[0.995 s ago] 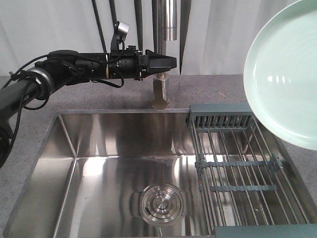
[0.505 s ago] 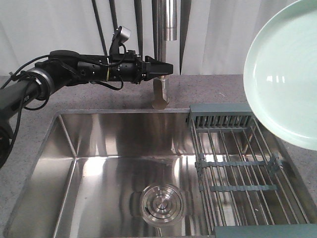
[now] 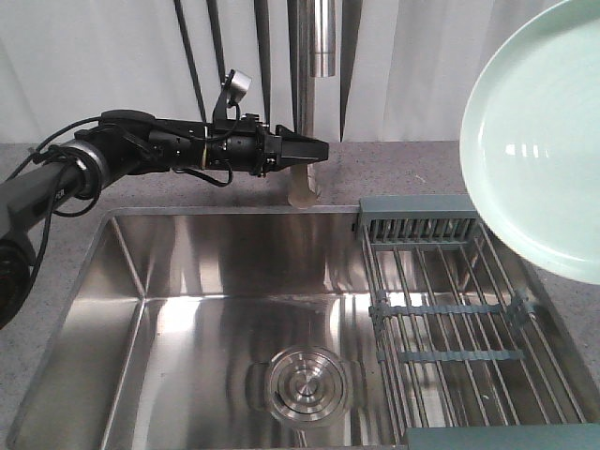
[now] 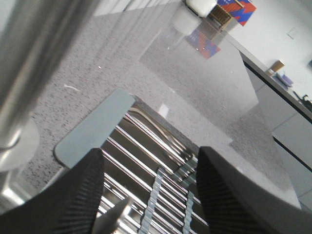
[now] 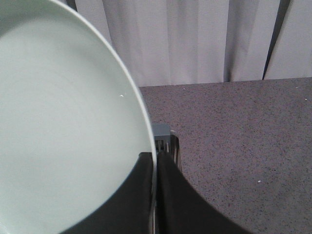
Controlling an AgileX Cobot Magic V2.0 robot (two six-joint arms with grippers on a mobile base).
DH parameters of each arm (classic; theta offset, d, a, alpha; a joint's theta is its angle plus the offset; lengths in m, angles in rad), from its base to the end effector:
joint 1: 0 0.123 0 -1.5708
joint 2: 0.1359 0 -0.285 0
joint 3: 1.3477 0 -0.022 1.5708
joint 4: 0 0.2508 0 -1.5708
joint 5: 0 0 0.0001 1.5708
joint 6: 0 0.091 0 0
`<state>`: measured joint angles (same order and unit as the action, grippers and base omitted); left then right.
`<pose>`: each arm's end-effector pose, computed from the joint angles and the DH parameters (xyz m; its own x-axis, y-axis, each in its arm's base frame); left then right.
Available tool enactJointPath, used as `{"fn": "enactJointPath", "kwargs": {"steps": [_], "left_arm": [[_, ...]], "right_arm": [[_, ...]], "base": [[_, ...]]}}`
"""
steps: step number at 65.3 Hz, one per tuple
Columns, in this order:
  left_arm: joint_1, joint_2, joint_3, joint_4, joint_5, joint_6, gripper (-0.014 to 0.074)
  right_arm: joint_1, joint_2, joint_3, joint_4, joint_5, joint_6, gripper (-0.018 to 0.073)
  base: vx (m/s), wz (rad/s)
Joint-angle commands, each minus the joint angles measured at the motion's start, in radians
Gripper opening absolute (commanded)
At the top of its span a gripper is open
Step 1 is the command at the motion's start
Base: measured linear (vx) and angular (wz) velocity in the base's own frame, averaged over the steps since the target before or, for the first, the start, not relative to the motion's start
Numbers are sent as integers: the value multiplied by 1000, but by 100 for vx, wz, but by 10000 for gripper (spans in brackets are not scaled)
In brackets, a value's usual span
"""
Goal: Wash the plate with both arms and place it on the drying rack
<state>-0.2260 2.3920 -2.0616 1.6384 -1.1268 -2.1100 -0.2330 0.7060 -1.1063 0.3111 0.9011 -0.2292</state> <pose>0.4869 -0.1960 0.2333 -0.6793 -0.0101 -0.7338 0.7088 0.2500 -0.6596 0.1054 -0.0025 0.4389 -0.3696 0.0556 -0.9275 -0.0038 0.9981 0.0613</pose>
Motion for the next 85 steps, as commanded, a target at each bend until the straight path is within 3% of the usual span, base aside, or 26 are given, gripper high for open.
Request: {"fn": "enactJointPath", "kwargs": {"steps": [1, 23, 36, 68, 85], "left_arm": [[-3, -75, -31, -79, -127, -7, 396], [-11, -75, -31, -18, -261, -7, 396], [-43, -75, -25, 55, -261, -7, 371], [-62, -91, -25, 56, -261, -7, 354], [-26, -128, -27, 51, -201, -7, 354]], "right_arm": [[0, 6, -25, 19, -75, -8, -6], [0, 6, -25, 19, -75, -6, -6], [0, 6, -25, 19, -74, -3, -6], [0, 6, -25, 19, -70, -2, -6], [0, 6, -25, 19, -70, -2, -6]], "base": [[0, 0], [0, 0], [0, 0], [0, 0], [0, 0]]}}
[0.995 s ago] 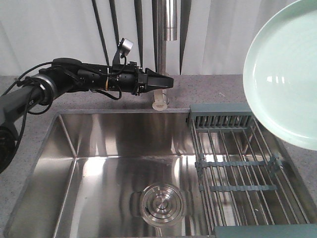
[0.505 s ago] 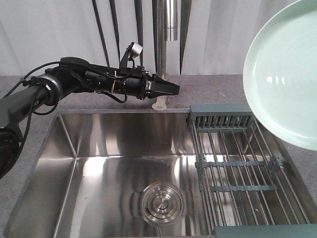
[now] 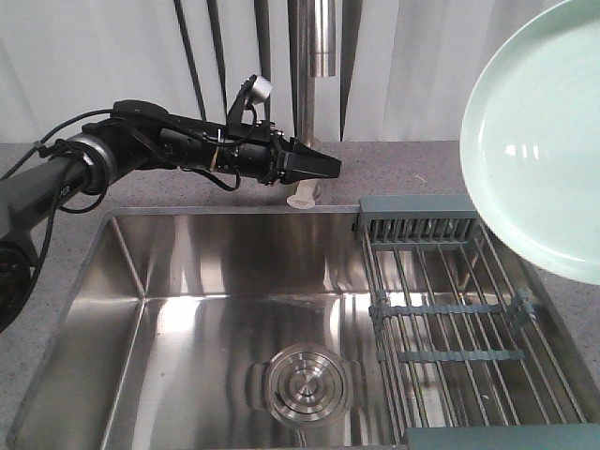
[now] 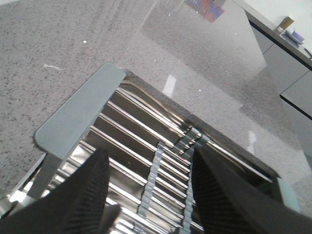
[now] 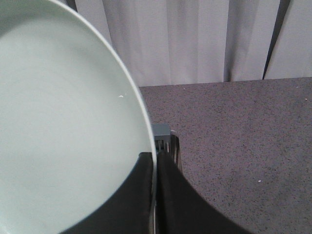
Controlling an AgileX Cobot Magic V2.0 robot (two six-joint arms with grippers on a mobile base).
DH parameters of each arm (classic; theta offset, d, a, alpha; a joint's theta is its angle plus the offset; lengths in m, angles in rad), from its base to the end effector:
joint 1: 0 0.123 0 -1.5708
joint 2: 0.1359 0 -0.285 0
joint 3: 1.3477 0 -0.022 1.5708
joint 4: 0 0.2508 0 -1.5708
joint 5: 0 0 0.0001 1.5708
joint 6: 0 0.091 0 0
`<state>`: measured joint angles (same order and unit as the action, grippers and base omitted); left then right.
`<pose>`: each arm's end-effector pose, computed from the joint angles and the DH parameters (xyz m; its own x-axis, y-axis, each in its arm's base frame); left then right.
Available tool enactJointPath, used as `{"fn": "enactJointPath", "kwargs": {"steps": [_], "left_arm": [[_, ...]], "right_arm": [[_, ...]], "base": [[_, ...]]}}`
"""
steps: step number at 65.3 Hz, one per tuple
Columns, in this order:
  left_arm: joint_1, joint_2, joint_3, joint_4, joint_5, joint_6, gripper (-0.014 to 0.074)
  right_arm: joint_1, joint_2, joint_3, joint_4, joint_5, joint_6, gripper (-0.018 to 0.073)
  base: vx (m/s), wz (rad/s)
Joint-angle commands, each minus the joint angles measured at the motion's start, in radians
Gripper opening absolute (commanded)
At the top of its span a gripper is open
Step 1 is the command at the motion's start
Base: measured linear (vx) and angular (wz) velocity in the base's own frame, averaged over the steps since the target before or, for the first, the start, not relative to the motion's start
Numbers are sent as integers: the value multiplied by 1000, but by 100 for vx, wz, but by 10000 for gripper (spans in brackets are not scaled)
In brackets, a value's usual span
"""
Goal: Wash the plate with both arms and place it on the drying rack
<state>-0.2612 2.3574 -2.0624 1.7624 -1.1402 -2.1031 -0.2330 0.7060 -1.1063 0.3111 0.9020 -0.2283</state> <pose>0.4728 -0.2104 0.2416 -0.6239 0.1214 -0.7720 0.7706 0.2595 -0.5820 0.1054 -0.0025 0.4388 -0.3704 0.0565 -0.9272 -0.0036 0.9981 0.0622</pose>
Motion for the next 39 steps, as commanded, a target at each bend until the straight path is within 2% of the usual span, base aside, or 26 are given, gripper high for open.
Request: {"fn": "enactJointPath", "kwargs": {"steps": [1, 18, 25, 30, 39], "left_arm": [[14, -93, -26, -77, -180, -13, 354], [95, -93, -26, -151, -171, -13, 354], [145, -95, -26, -182, -211, -13, 340], [180, -107, -23, -184, -248, -13, 291], [227, -163, -23, -106, -248, -13, 145]], "right_arm": [[0, 6, -25, 19, -72, -1, -6], [0, 6, -25, 19, -72, -1, -6], [0, 6, -25, 19, -72, -1, -6], [0, 6, -25, 19, -72, -1, -6], [0, 6, -25, 19, -72, -1, -6]], "base": [[0, 0], [0, 0], [0, 0], [0, 0], [0, 0]]}}
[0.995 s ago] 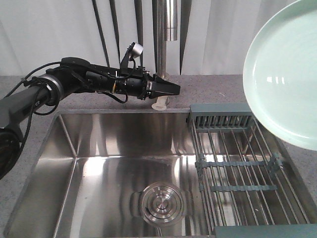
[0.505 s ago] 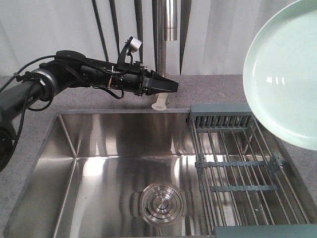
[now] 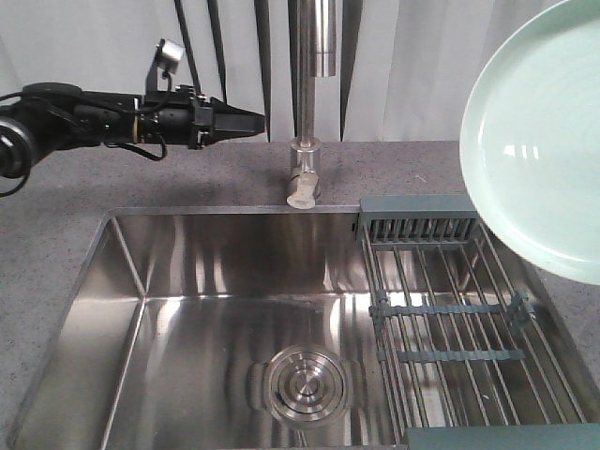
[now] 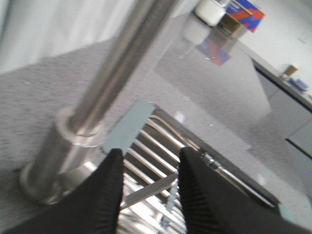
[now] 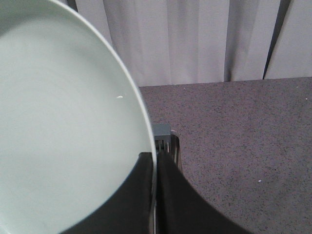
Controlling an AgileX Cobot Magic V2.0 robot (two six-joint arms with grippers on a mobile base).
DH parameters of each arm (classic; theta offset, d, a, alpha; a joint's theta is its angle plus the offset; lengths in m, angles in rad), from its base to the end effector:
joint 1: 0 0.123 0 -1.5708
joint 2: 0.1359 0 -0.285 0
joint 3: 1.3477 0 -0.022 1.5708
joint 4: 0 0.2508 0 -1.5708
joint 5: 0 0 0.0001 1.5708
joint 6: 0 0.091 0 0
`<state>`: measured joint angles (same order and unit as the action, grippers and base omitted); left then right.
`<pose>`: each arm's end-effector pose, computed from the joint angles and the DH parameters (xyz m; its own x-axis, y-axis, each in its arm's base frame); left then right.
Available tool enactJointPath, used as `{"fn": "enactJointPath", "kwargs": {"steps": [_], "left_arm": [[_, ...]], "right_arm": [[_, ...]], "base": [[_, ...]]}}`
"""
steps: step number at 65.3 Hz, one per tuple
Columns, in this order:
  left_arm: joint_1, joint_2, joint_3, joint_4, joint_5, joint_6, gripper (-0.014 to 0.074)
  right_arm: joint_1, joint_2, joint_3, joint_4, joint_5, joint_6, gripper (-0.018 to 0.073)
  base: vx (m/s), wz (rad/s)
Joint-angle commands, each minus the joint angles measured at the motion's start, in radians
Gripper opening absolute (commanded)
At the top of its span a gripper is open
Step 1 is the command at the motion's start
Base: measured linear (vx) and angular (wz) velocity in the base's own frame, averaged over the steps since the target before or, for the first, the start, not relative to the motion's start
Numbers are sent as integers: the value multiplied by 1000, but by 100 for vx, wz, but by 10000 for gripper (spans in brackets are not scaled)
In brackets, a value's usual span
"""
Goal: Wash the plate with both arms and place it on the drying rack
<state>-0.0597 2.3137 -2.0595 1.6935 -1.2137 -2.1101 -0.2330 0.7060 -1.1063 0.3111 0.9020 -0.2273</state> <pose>0.4942 -0.1143 0.2693 -0.6229 -0.0360 -0.7815 0.7344 0.3173 -0.6000 0.1054 -0.0025 0.4388 -0.3704 0.0575 -0.9271 -0.0032 0.9980 0.0631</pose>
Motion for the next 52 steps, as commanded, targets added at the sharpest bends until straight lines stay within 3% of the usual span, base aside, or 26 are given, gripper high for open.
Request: {"fn": "enactJointPath", "kwargs": {"steps": [1, 9, 15, 29, 40, 52], "left_arm": [[30, -127, -26, -25, -175, -6, 127], [66, -210, -26, 43, -174, -6, -9], [92, -277, -26, 112, -174, -6, -8], [170, -479, 63, 112, -173, -6, -8], [245, -689, 273, 112, -173, -6, -8], [305, -938, 612, 112, -172, -6, -8]], "right_arm": [[0, 6, -25, 19, -72, -2, -6], [0, 6, -25, 19, -72, -2, -6], [0, 6, -25, 19, -72, -2, -6], [0, 6, -25, 19, -72, -2, -6], [0, 6, -25, 19, -72, -2, -6], [0, 6, -25, 19, -72, -2, -6]], "base": [[0, 0], [0, 0], [0, 0], [0, 0], [0, 0], [0, 0]]}}
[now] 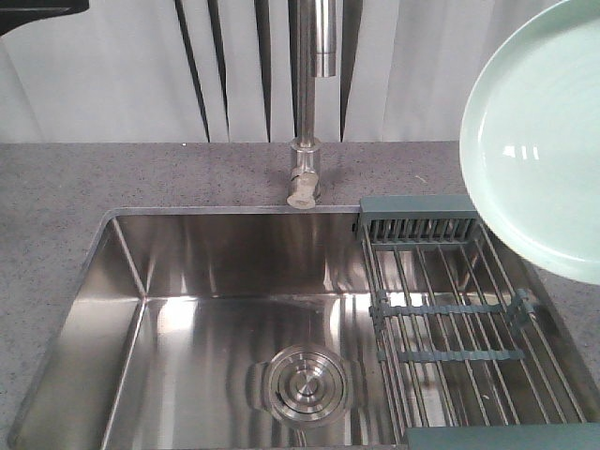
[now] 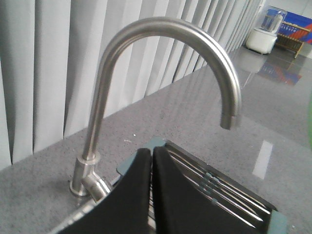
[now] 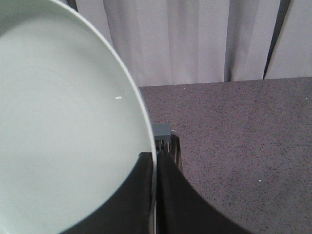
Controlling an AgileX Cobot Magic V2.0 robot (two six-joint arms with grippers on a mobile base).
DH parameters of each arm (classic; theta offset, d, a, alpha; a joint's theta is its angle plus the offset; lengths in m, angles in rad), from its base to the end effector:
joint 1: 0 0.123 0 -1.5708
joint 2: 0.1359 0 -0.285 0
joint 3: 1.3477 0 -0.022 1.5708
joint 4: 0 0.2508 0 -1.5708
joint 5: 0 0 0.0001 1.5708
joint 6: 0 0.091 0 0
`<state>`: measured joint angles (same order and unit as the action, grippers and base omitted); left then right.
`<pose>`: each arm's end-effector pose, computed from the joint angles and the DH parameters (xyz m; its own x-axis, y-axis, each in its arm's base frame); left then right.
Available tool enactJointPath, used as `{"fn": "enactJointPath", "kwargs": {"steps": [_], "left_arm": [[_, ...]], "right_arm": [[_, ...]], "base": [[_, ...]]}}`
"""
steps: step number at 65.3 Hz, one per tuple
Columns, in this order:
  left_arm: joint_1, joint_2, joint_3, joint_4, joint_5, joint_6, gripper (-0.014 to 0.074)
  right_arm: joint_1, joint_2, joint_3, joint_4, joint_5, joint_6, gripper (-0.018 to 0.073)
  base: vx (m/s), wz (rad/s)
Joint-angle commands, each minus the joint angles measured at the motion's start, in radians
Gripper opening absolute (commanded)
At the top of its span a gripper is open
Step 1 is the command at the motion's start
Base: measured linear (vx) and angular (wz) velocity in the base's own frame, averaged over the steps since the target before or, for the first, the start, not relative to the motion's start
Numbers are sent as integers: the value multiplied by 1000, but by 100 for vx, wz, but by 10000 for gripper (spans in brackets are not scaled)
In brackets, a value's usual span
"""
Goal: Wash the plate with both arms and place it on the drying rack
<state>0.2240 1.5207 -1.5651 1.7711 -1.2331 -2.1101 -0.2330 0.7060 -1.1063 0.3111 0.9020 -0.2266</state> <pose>0.3135 -0.0148 0.4487 -0.3573 -0.0773 -0.9308 0.7551 0.5626 -0.3366 0.1054 -0.0025 0.4388 -0.3704 0.0582 -0.9271 -0.0030 0.9980 0.0638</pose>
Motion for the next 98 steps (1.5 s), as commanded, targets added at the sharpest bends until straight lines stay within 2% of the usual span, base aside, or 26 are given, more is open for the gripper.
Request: {"fn": "enactJointPath", "kwargs": {"steps": [1, 11, 21, 26, 32, 44, 57, 59, 70, 76, 82, 91, 98], "left_arm": [[25, -162, 141, 34, -151, -6, -8], [59, -345, 375, 35, -94, -6, -8], [76, -529, 585, 35, 90, -6, -8], [77, -587, 660, 35, 203, 21, -8], [77, -631, 723, 35, 304, 11, -8], [75, -678, 762, 35, 323, 7, -8], [74, -761, 782, 35, 381, -6, -8], [59, -788, 783, 35, 381, -6, -8], [13, -849, 783, 35, 391, -6, -8], [12, -872, 783, 35, 400, -6, -8], [12, -883, 783, 35, 403, -6, -8], [3, -883, 783, 35, 404, -6, -8], [-7, -883, 783, 35, 402, -6, -7]], "right_arm": [[0, 6, -25, 19, -72, -3, -6], [0, 6, -25, 15, -67, -3, -6], [0, 14, -25, 13, -64, -3, -6], [0, 33, -25, 2, -64, -3, -6], [0, 68, -25, -15, -50, -3, -6], [0, 185, -26, 11, -30, -49, -6], [1, 369, -43, 138, -12, -169, -6], [1, 444, -84, 199, 28, -207, -6], [5, 580, -180, 326, 159, -300, -6], [64, 643, -199, 385, 226, -341, -6], [184, 688, -199, 375, 229, -344, -6], [329, 742, -199, 347, 175, -281, -5], [409, 764, -199, 344, 153, -232, -5]], "base": [[0, 0], [0, 0], [0, 0], [0, 0], [0, 0], [0, 0], [0, 0], [0, 0], [0, 0], [0, 0], [0, 0], [0, 0], [0, 0]]}}
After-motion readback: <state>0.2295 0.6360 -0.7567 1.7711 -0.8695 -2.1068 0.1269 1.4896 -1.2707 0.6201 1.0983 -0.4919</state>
